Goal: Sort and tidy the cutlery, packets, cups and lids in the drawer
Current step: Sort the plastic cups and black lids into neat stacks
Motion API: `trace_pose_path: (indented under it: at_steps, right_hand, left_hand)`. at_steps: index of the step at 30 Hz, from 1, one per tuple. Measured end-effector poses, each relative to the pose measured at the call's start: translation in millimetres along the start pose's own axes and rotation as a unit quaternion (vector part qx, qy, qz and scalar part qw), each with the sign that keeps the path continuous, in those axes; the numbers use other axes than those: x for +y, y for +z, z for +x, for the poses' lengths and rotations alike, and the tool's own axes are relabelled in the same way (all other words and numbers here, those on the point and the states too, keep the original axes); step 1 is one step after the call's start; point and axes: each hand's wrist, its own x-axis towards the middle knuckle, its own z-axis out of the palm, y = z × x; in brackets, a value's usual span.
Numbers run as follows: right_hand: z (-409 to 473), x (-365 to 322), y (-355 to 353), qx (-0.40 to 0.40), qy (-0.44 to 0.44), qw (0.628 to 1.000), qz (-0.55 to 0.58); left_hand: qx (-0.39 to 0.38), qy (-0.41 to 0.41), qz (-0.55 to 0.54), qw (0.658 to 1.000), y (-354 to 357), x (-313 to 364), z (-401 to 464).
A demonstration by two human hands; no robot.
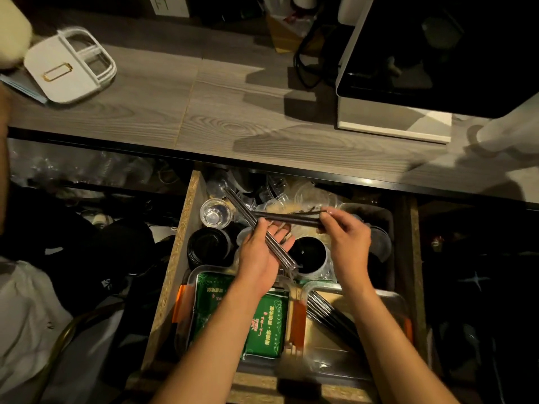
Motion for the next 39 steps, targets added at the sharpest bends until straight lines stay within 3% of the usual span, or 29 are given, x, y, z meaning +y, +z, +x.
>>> trace_pose_path:
  at_steps: [11,13,15,17,21,25,28,30,31,34,39]
  right_hand:
    - [-52,21,24,-0.075,0.066,0.994,0.034]
    - [-51,14,29,-0.046,0.149,0.977,0.147]
    - [-48,4,40,-0.007,0.23,0.936,0.267]
    - [-46,-3,53,0.029,0.274,0.906,0.32]
    - [-40,-5,69,0.056,0.323,0.888,0.323]
    - [-32,-4,63,-0.025,0.335,0.894,0.297]
    - [-13,9,47,-0.03,0.263,0.946,0.189]
    - [9,22,33,0.022,0.169,0.985,0.008]
    - [22,29,26,0.047,0.132,0.987,-0.079]
    - [59,48,13,0.034,0.076,0.963,-0.255]
    - [92,73,23,-0.065,0.051,0.909,-0.409]
  left_hand:
    - [0.015,0.039,-0.071,0.997,6,21,-3]
    - [0.01,0.069,-0.075,0.995,8,25,-5]
    - [-0.001,0.087,-0.083,0.993,12,26,-9]
    - [-0.015,0.093,-0.073,0.993,15,23,-14]
    - [-0.026,0.095,-0.037,0.994,15,15,-18]
    - [-0.018,0.057,-0.029,0.998,6,17,-9]
    - [-0.006,0.044,0.035,0.998,-3,18,-2]
    - [0.013,0.018,0.087,0.996,-7,19,3]
    - [0.023,0.002,0.117,0.993,-8,20,6]
    - [0.043,-0.033,0.176,0.983,-13,17,17]
    - [0.049,-0.047,0.192,0.979,-17,12,34]
